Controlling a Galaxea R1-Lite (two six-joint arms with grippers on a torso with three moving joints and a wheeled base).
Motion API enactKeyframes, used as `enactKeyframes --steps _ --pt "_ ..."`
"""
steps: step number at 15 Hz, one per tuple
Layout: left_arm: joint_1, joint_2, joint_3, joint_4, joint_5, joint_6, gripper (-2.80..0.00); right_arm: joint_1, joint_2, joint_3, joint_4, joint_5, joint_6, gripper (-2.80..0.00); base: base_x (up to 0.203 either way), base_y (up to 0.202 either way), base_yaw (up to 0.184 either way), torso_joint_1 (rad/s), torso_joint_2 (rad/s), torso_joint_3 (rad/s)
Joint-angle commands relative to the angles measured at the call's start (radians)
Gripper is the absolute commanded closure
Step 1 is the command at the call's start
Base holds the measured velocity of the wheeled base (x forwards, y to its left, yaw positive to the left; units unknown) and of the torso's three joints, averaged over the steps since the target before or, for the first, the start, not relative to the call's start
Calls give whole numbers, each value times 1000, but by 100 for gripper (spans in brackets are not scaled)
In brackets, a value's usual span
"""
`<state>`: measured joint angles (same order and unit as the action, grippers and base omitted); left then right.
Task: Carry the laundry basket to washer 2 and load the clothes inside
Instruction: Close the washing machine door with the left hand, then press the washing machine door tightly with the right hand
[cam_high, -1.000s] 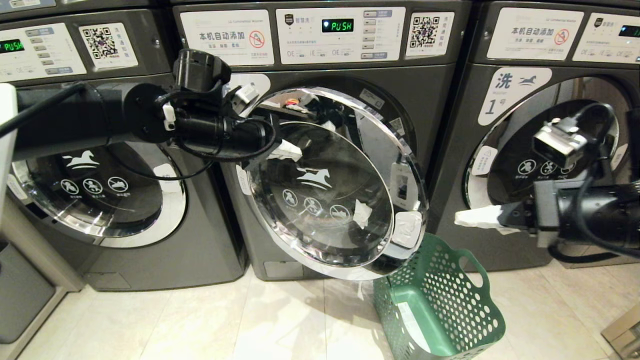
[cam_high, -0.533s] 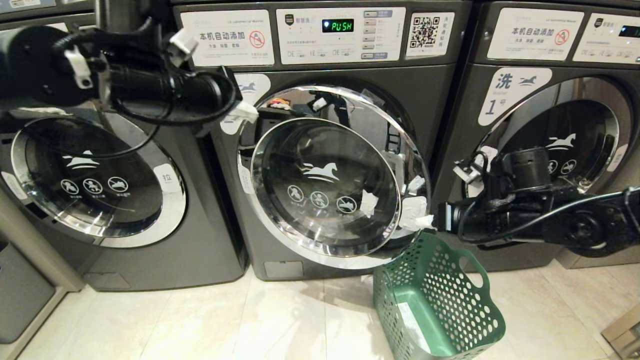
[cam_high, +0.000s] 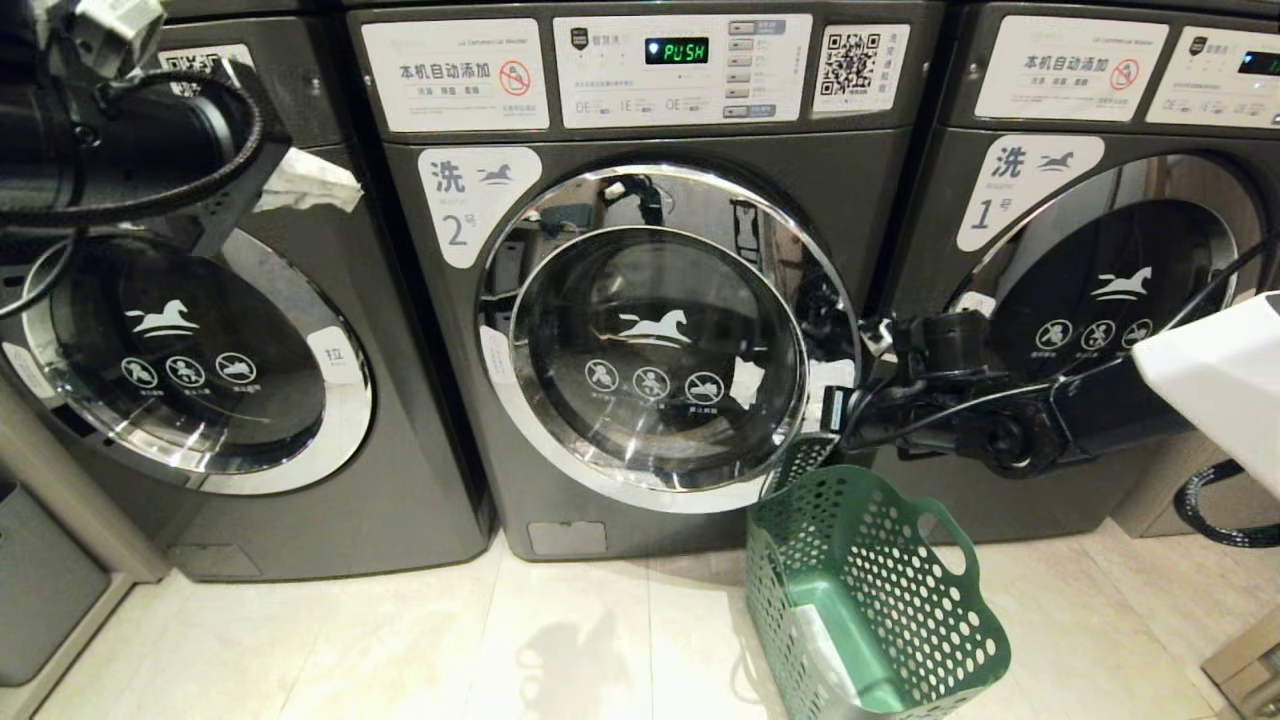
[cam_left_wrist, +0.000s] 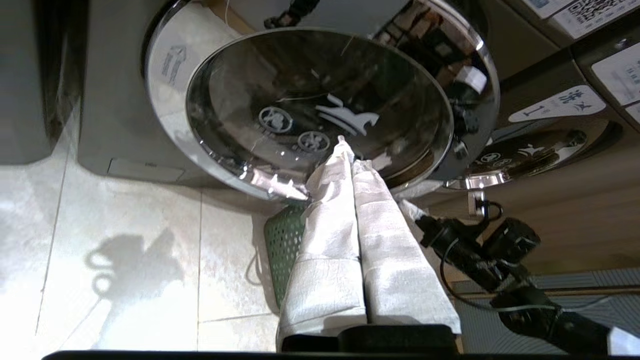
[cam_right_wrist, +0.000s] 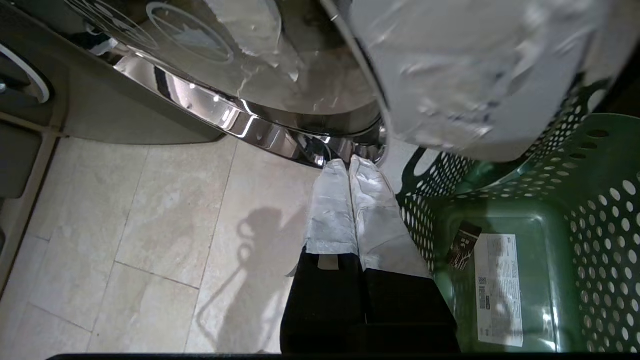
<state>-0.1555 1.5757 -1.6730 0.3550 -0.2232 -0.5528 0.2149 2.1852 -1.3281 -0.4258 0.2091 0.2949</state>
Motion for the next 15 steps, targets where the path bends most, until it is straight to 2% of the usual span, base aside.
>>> enactKeyframes --steps 1,3,5,7,8,9,12,15 --pt "24 -112 109 -6 0 -4 0 -2 96 -52 -67 -20 -11 0 0 0 0 0 0 0" --pt "57 -161 167 -1 1 -4 0 -2 181 -100 -217 -90 -58 0 0 0 0 0 0 0" --pt "102 -191 216 2 17 -1 0 -2 251 -175 -308 -164 -114 0 0 0 0 0 0 0" --pt "133 -211 251 4 76 2 0 -12 271 -231 -321 -178 -127 0 0 0 0 0 0 0" --pt "138 -219 263 5 82 6 0 -22 285 -264 -321 -179 -135 0 0 0 0 0 0 0" --pt "141 -224 269 5 94 36 0 -32 301 -308 -322 -183 -147 0 0 0 0 0 0 0" --pt "143 -224 311 2 187 161 0 -52 381 -474 -323 -225 -164 0 0 0 0 0 0 0" --pt "145 -240 323 4 188 169 0 -58 434 -584 -320 -248 -187 0 0 0 0 0 0 0"
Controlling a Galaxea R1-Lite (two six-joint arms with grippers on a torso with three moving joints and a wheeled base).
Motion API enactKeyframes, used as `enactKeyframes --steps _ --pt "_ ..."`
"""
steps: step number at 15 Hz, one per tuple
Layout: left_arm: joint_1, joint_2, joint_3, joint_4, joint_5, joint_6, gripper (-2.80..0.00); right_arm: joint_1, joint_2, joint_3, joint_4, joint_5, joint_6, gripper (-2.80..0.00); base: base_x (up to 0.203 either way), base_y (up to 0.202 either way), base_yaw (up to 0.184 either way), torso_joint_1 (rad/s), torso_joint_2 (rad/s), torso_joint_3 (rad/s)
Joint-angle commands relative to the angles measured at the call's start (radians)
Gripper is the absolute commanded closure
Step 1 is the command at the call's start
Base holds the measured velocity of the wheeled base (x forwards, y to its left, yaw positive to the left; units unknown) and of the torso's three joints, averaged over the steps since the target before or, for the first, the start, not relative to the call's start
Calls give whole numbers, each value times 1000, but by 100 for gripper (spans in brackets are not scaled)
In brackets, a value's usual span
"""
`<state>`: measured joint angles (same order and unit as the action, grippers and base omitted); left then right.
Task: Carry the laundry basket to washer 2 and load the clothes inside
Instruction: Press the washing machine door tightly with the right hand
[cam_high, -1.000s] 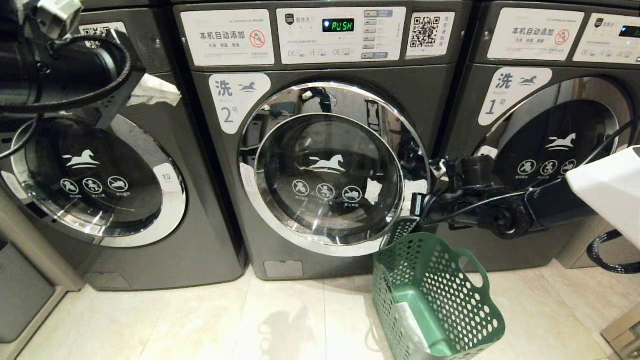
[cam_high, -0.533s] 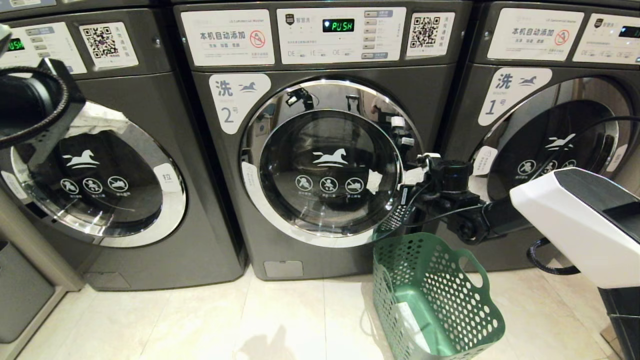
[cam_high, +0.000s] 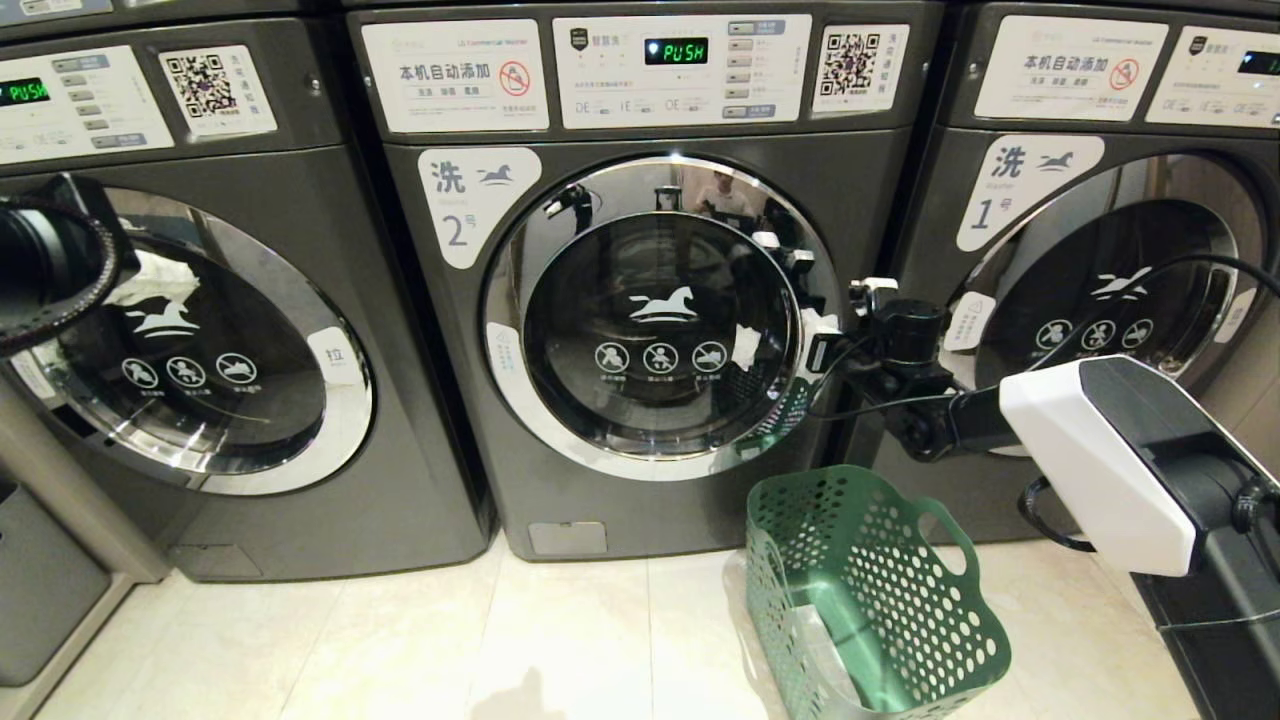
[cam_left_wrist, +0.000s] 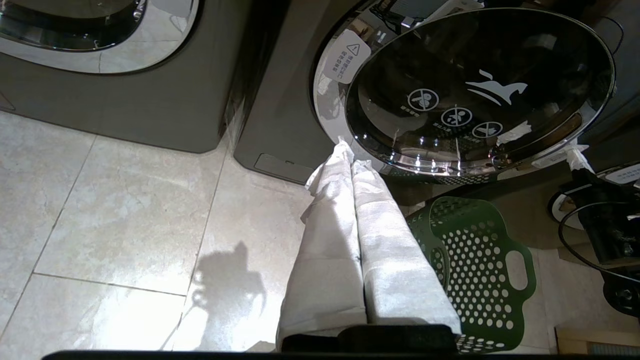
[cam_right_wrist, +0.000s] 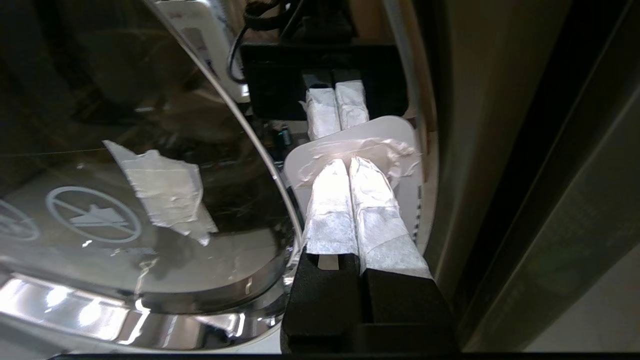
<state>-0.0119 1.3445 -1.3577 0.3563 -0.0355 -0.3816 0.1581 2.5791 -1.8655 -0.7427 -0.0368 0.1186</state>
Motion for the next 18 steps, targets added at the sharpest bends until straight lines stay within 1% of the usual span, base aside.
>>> enactKeyframes --steps 1,7,13,16,18 --pt "0 -10 8 2 0 -2 0 -3 43 -60 -3 -3 -25 0 0 0 0 0 0 0" --pt "0 -19 11 0 -3 -5 0 -23 58 -82 -7 3 -32 0 0 0 0 0 0 0" --pt "0 -44 51 -11 -4 -5 0 -23 106 -86 -123 7 -49 0 0 0 0 0 0 0" --pt "0 -45 51 -10 -4 -4 0 -23 121 -86 -156 9 -45 0 0 0 0 0 0 0" --pt "0 -42 52 1 -4 12 0 -23 121 -86 -156 12 -43 0 0 0 0 0 0 0"
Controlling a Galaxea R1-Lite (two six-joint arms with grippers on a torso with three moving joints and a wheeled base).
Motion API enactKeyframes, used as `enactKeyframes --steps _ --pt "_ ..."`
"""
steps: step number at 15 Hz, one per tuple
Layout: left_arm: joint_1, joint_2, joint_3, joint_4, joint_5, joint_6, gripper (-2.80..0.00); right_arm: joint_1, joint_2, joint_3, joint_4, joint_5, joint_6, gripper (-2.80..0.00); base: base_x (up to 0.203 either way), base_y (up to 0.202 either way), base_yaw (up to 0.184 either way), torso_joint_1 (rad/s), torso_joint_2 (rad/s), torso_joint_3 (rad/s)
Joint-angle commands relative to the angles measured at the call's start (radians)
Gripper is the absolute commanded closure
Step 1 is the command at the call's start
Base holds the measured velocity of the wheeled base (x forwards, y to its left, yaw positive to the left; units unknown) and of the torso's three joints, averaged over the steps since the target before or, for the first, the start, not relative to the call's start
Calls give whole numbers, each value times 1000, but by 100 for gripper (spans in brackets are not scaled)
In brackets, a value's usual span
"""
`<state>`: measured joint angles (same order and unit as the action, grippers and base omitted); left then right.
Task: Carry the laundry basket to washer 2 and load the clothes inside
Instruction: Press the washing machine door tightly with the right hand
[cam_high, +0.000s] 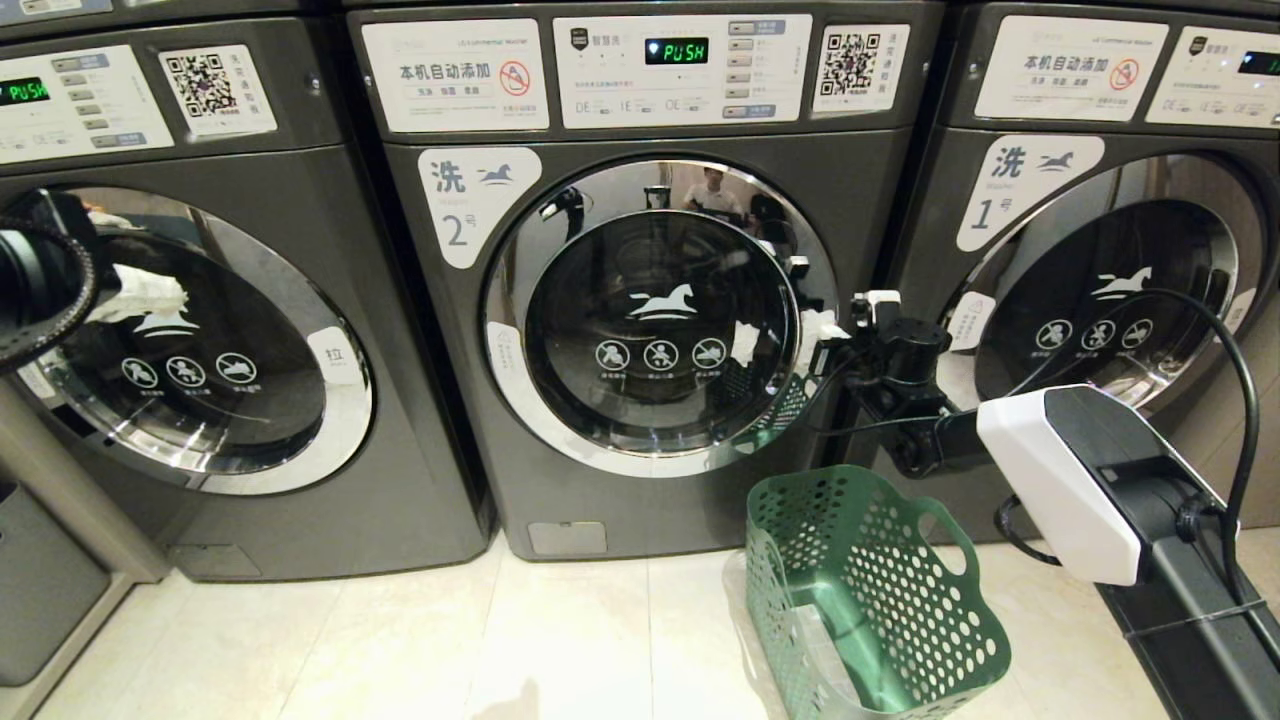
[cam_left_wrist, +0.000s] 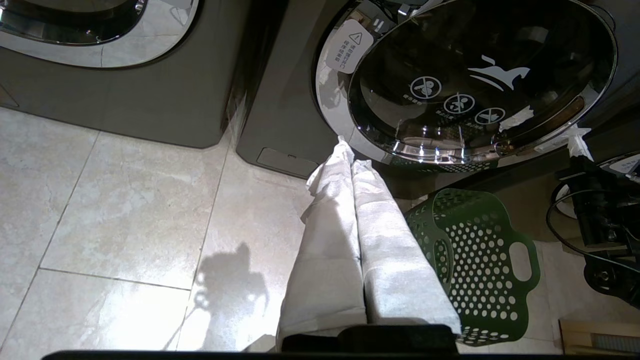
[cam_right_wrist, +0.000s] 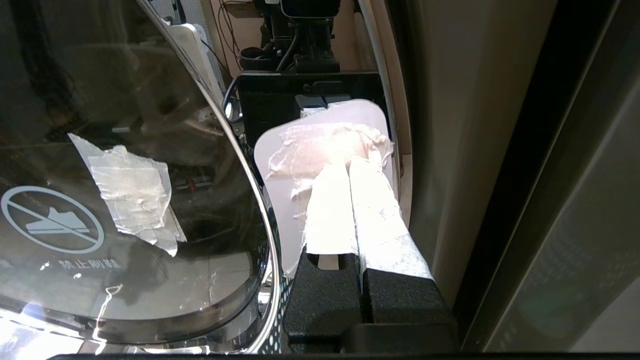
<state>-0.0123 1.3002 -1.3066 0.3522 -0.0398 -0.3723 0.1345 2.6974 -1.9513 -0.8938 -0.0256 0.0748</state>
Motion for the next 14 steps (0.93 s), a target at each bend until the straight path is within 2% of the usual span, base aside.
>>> enactKeyframes --steps 1,10,14 --pt "0 1 3 5 1 7 0 2 2 0 -5 2 2 0 0 0 0 0 0 0" --pt "0 -39 63 -28 1 10 0 13 15 -3 -80 -8 -4 0 0 0 0 4 2 -32" --pt "-1 -42 64 -17 1 21 0 14 10 -3 -85 -10 -6 0 0 0 0 1 0 -148"
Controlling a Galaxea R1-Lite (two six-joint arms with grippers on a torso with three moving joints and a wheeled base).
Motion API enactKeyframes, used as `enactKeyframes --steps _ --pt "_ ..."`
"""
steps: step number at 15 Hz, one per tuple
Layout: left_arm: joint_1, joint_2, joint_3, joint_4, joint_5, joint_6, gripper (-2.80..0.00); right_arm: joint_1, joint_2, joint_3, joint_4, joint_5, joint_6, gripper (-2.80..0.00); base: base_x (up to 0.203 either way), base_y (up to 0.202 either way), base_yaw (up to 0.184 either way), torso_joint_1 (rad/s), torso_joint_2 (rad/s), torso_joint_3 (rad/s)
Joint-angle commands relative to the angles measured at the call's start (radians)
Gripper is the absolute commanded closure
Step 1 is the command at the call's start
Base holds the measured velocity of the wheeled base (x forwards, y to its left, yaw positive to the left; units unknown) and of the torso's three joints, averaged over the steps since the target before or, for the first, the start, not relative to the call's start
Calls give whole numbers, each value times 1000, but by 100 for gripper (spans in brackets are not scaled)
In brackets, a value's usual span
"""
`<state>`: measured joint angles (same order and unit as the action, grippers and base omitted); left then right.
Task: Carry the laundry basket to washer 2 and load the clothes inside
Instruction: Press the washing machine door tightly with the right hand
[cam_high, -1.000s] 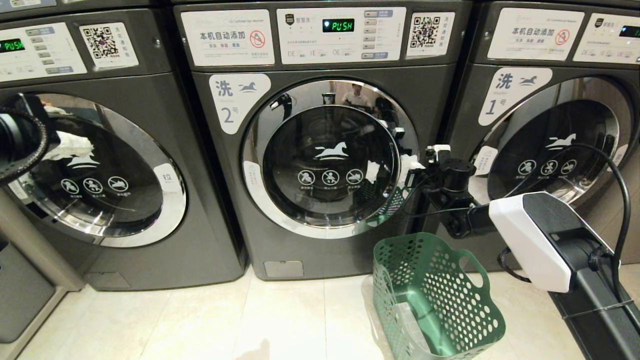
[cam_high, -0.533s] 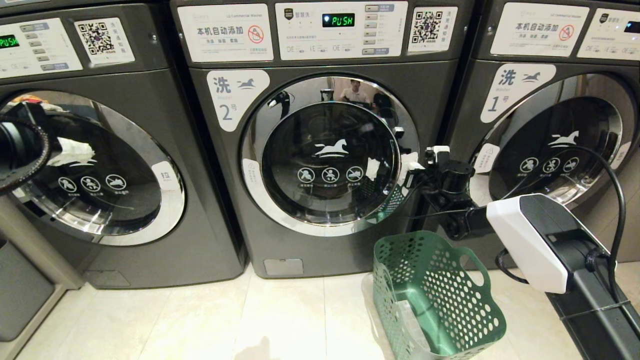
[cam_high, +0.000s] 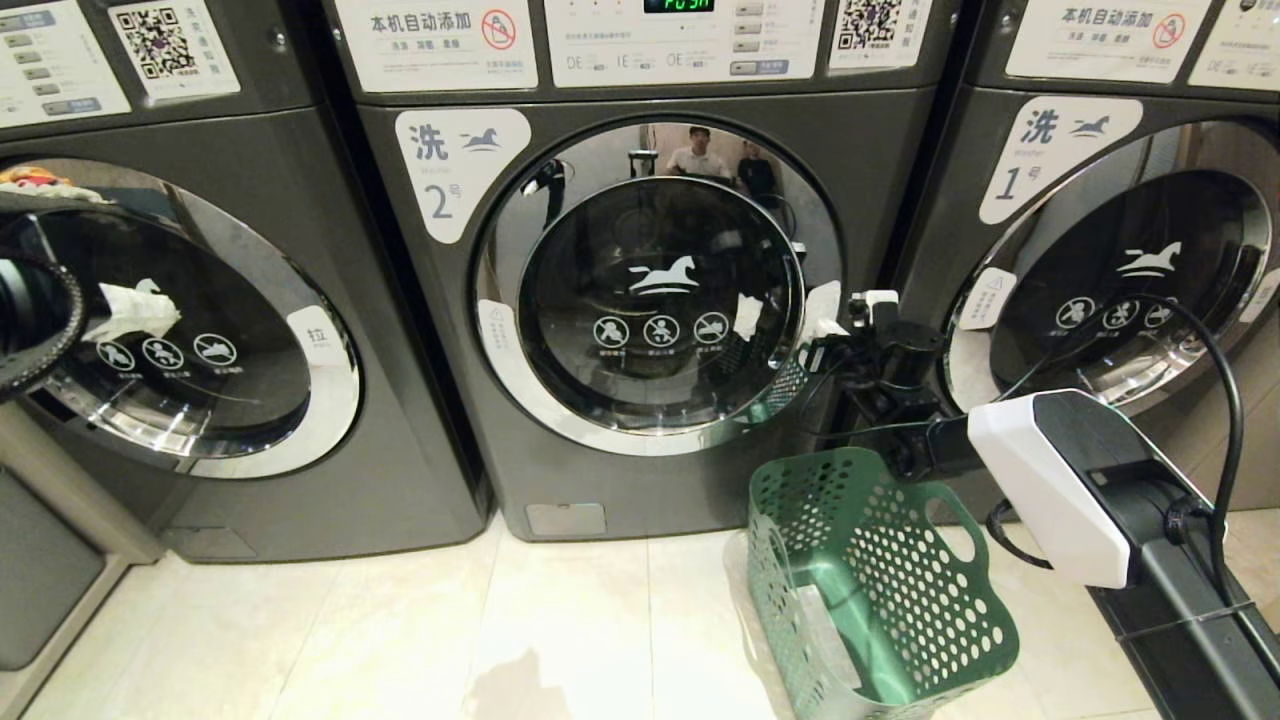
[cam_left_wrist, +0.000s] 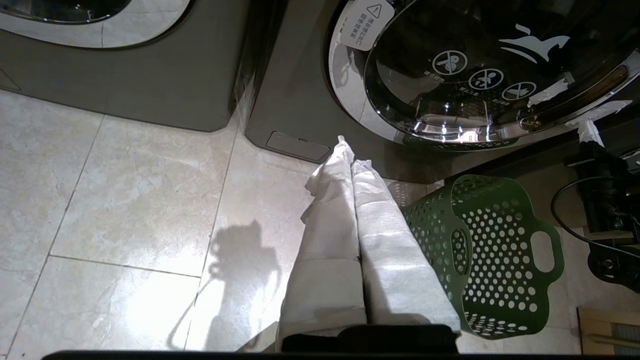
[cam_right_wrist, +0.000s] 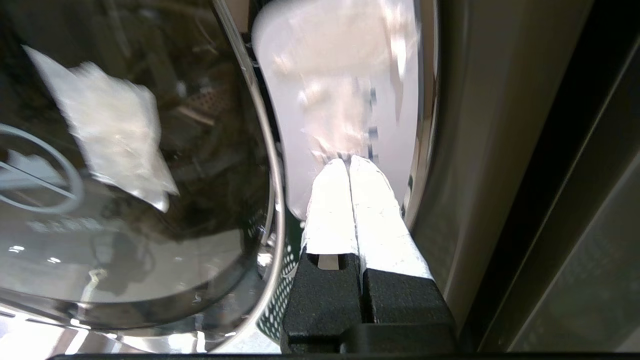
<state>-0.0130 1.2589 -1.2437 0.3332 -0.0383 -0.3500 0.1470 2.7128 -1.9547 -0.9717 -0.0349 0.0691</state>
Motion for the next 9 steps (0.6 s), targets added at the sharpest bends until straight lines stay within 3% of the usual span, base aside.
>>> enactKeyframes --steps 1,9 --pt "1 -3 1 2 0 -1 0 2 -7 1 -7 0 0 0 0 0 0 -1 7 -201" --pt "1 -16 72 -71 5 14 0 25 -115 34 -57 -41 0 0 0 0 0 2 2 -103"
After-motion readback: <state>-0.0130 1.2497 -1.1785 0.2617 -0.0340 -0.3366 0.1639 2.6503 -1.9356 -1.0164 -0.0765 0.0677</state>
